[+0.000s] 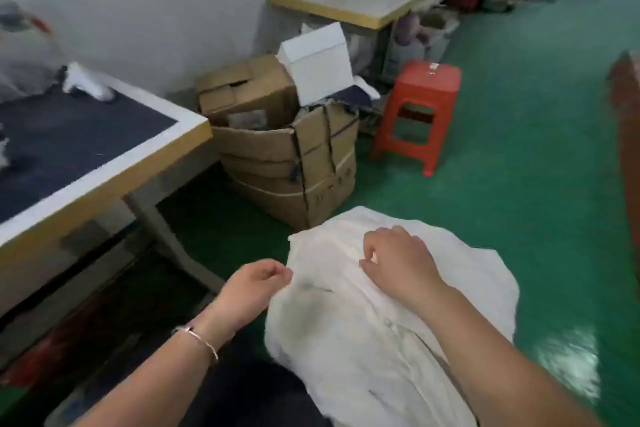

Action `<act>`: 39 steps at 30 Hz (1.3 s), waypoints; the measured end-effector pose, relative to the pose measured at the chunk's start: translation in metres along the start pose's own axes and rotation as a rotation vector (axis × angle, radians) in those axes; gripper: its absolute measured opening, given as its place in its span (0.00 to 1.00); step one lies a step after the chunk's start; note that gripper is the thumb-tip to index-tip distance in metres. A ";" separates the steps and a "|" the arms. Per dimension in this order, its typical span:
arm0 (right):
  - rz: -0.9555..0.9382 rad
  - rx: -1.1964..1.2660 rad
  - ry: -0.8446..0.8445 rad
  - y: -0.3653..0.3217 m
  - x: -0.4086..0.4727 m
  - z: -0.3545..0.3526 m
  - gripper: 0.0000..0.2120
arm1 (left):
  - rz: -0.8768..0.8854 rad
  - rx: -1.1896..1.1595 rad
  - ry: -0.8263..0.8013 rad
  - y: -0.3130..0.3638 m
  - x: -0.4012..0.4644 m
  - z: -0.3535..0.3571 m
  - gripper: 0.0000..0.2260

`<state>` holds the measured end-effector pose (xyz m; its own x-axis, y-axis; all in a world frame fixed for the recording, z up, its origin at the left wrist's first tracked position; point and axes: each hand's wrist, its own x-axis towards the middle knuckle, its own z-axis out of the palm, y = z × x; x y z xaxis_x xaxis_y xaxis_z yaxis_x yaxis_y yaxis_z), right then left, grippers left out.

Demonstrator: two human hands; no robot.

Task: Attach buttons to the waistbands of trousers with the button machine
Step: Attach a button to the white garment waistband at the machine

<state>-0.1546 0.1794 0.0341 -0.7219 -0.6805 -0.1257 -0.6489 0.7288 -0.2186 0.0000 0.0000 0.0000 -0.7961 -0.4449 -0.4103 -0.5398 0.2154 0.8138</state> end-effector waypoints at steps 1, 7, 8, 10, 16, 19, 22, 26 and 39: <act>0.013 -0.067 -0.004 0.011 0.001 -0.001 0.06 | -0.017 0.072 -0.034 0.002 0.008 0.010 0.06; 0.080 -0.152 -0.086 0.039 0.031 0.025 0.43 | -0.231 0.222 -0.074 -0.002 0.040 0.054 0.36; 0.048 -0.151 -0.116 0.037 0.039 0.029 0.45 | -0.247 0.245 -0.034 -0.005 0.043 0.056 0.39; -0.006 -0.166 -0.179 0.032 0.054 0.034 0.44 | -0.260 0.325 -0.002 -0.011 0.047 0.057 0.42; 0.048 -0.254 -0.156 0.019 0.085 0.038 0.30 | -0.300 0.336 -0.082 -0.028 0.044 0.037 0.42; 0.019 -0.100 -0.152 0.021 0.091 0.032 0.11 | -0.324 0.251 -0.086 -0.033 0.042 0.027 0.44; -0.051 -0.025 -0.117 0.021 0.091 0.025 0.07 | -0.325 0.194 -0.070 -0.033 0.040 0.020 0.42; -0.038 0.248 -0.004 0.019 0.084 0.007 0.13 | -0.282 0.132 -0.055 -0.024 0.037 0.014 0.38; -0.284 1.343 -0.465 0.039 0.005 -0.060 0.10 | -0.163 -0.495 -0.302 0.001 0.034 -0.012 0.51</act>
<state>-0.1982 0.2093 0.0830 -0.2983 -0.9401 -0.1648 0.1451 0.1260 -0.9814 -0.0247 -0.0256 -0.0079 -0.7953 -0.1558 -0.5859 -0.5279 -0.2972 0.7956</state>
